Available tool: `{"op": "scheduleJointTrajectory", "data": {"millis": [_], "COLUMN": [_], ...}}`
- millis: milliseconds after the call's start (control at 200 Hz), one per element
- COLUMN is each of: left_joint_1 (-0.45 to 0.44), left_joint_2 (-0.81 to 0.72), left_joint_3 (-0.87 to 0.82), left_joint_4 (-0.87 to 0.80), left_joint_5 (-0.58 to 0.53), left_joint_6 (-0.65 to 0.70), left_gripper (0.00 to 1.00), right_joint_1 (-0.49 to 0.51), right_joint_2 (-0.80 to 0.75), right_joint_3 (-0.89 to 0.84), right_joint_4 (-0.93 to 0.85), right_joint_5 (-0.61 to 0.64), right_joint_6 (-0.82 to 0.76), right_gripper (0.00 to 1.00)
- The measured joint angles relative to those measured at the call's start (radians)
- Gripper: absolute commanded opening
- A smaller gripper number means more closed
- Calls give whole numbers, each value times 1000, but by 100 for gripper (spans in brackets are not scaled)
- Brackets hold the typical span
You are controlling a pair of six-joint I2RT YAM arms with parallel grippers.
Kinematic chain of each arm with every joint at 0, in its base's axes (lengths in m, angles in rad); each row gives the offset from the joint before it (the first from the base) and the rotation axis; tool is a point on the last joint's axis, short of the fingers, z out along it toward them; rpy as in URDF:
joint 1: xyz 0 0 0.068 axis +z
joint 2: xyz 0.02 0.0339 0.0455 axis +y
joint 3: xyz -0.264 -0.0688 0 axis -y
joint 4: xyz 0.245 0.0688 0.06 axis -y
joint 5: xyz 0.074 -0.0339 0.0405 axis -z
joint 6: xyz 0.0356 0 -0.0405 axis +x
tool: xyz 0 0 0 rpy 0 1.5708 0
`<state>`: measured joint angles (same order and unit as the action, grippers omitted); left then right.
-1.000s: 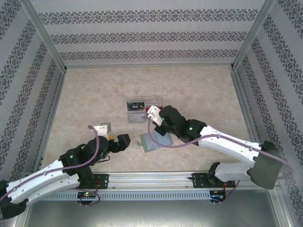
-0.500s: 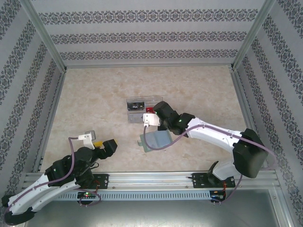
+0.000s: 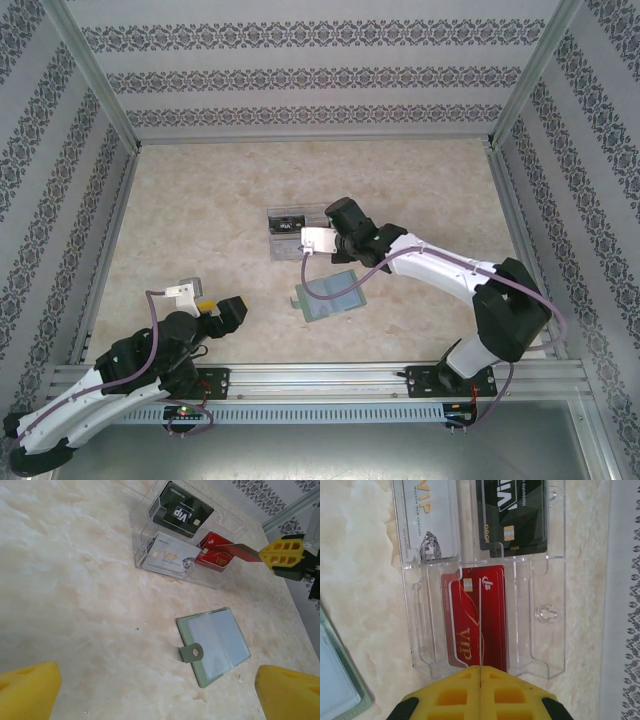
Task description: Take the credit cards out of the card holder
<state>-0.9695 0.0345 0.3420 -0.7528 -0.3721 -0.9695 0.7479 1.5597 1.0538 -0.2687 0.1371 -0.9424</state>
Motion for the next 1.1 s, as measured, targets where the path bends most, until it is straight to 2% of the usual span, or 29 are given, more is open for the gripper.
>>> {"op": "scheduleJointTrajectory", "data": {"millis": [989,1099], "left_joint_1": [0,0], "left_joint_2": [0,0], "left_joint_3": [0,0], "left_joint_4": [-48,-49], "left_joint_5": [-30,-30], "left_joint_6": [-5,-5], "left_gripper": [100,100], "right_joint_1": [-46,-46], "right_joint_2": [120,129], "right_joint_3": [59,63], "right_joint_4": [26,27], "right_joint_5": [-57,-57], "right_joint_6": [8,24], "right_gripper": [0,13]}}
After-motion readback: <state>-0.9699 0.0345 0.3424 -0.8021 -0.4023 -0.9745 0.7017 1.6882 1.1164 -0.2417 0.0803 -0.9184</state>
